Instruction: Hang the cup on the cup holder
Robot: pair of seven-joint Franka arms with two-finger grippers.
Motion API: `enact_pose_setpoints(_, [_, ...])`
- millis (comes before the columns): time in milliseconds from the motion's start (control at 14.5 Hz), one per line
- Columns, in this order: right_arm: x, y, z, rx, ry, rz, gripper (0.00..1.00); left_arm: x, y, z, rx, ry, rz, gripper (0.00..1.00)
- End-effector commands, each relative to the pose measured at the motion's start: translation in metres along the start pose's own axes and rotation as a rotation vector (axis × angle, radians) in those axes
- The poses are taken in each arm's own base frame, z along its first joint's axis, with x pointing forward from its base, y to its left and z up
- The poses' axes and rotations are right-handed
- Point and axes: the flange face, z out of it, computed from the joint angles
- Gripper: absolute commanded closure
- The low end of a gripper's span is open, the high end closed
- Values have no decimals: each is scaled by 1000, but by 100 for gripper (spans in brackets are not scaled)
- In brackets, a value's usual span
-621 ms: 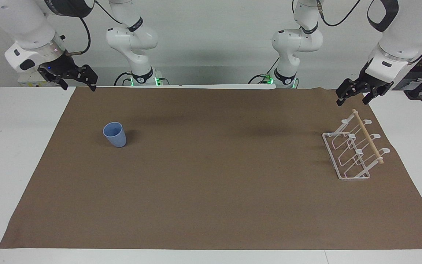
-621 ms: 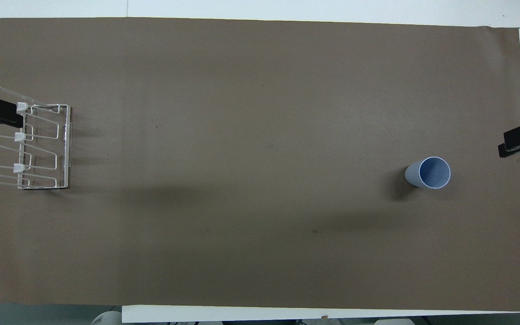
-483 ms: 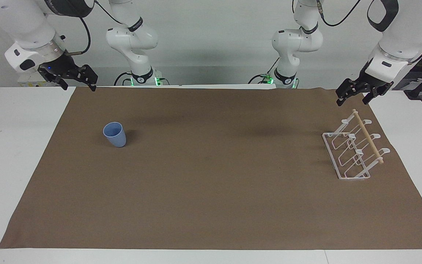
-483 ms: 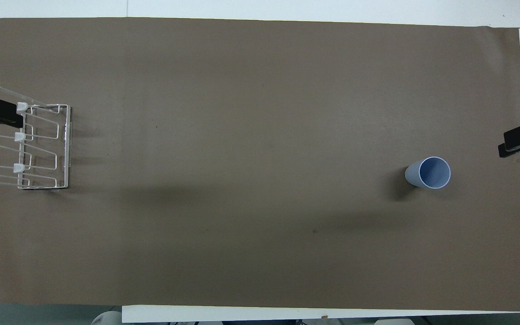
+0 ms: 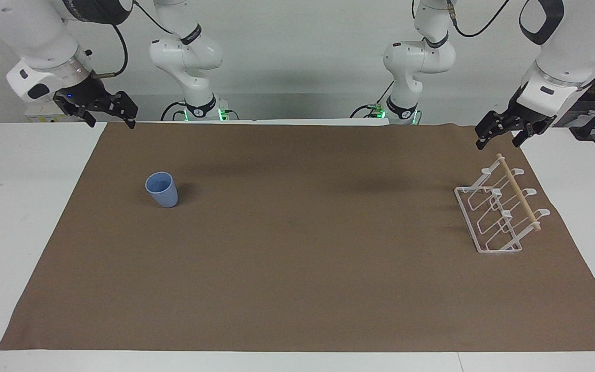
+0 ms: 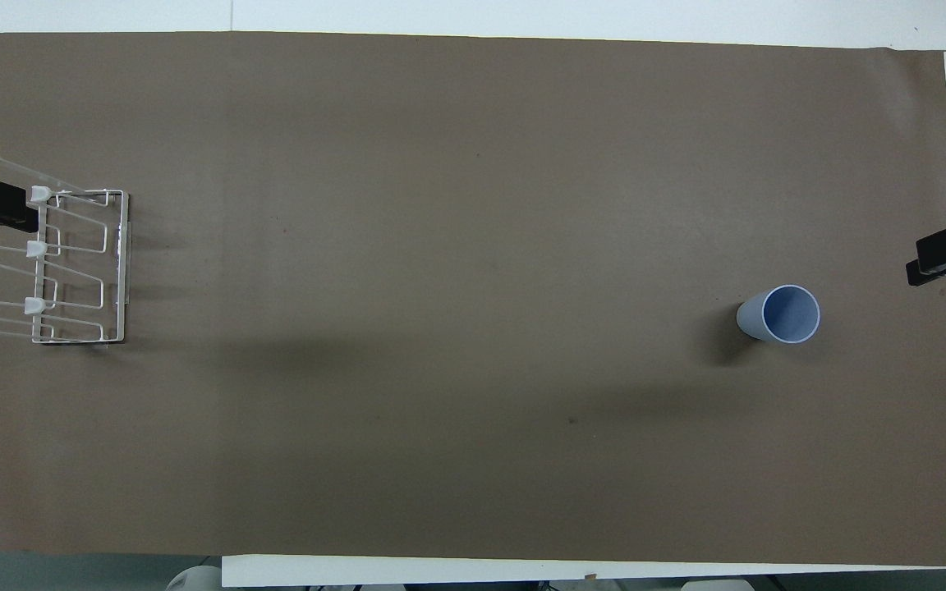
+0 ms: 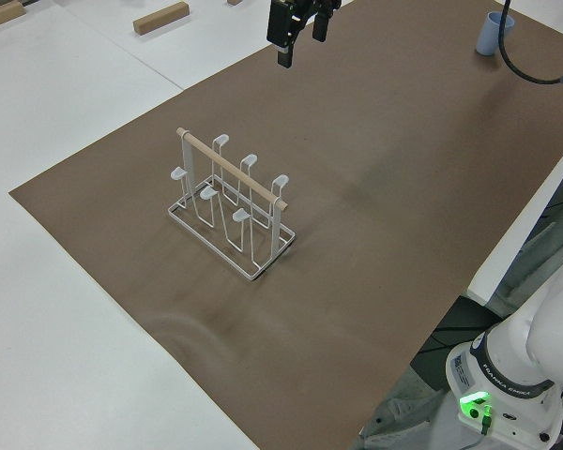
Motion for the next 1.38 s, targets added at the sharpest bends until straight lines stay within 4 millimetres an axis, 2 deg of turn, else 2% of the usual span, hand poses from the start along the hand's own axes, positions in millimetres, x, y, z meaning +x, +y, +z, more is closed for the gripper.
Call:
enact_pose_setpoints(0, [7,-6,2,7,68,-60,0,-8,0,-4,-8,6,10,0])
enact_pose_setpoints(138, [16,-21,19,3,78,-91,0,-9,1,-4,-8,2,14,0])
enact_pose_setpoints(276, [28,-31,58,7,77,-107,0,-10,-3,-4,-8,-2,9,0])
enact_pose_setpoints(414, [30,-26,106,14,43,-113,0,-10,-5,-3,-8,-5,4,0])
enact_pose_setpoints(483, [31,-21,124,16,31,-132,0,-10,-5,-2,-6,-8,6,0])
enact_pose_setpoints(552, [31,-7,145,21,29,-139,0,-10,-4,-3,-6,-5,6,0])
enact_pose_setpoints(690, [30,2,175,24,25,-168,0,-8,1,-5,-7,10,10,0])
enact_pose_setpoints(828, [32,20,194,27,28,-216,0,-7,3,-6,-7,15,11,0])
enact_pose_setpoints(966, [29,26,223,27,37,-214,0,-7,0,-5,-7,12,6,0])
enact_pose_setpoints(1103, [28,32,235,23,66,-201,0,-8,-2,-5,-7,10,4,0])
enact_pose_setpoints(1310, [25,29,245,24,54,-205,0,-8,-3,-5,-7,12,1,0])
